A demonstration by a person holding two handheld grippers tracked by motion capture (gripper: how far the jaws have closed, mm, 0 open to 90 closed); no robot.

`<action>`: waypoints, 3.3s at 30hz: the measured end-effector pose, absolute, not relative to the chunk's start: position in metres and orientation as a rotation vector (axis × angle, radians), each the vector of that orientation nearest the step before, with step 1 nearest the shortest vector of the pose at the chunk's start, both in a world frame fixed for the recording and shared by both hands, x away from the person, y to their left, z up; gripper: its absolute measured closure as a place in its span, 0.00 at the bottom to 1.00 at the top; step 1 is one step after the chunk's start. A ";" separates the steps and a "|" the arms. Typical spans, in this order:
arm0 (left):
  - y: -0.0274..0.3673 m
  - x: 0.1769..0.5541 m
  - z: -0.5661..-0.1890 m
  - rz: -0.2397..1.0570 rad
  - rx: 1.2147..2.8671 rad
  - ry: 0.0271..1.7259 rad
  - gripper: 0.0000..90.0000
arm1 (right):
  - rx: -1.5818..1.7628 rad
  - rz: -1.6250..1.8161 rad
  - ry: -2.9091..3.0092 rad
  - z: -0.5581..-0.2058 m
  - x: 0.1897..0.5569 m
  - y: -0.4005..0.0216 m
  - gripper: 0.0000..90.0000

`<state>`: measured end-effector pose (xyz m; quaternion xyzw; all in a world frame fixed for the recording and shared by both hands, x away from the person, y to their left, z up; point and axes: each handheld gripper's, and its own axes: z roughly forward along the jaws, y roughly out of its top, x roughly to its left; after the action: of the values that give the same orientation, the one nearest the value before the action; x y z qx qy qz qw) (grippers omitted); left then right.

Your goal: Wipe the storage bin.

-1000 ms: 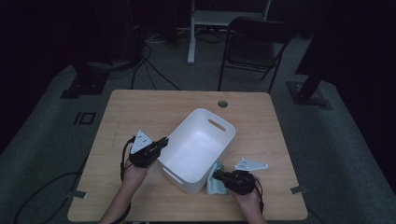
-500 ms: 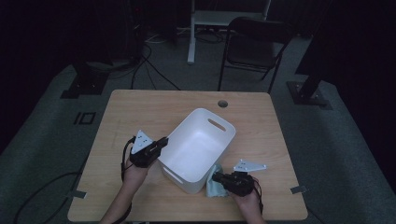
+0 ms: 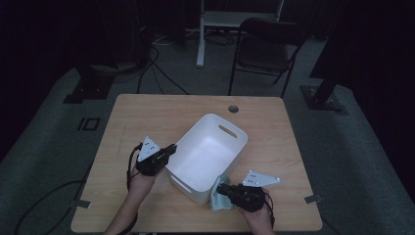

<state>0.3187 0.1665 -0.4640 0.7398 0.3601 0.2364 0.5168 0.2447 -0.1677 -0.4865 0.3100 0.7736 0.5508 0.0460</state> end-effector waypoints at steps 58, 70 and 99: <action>0.167 0.318 -0.465 0.564 1.769 0.857 0.97 | 0.954 1.601 2.495 -0.518 0.254 -0.166 0.95; 0.166 0.318 -0.465 0.564 1.769 0.860 0.97 | 1.077 1.506 2.532 -0.538 0.268 -0.172 0.95; 0.172 0.319 -0.465 0.497 1.750 0.871 0.90 | 1.196 1.584 2.120 -0.475 0.279 -0.247 0.95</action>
<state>0.3192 0.1721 -0.4647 0.7342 0.3651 0.2085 0.5331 0.2790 -0.2466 -0.4753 0.4088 0.7249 0.5416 0.1184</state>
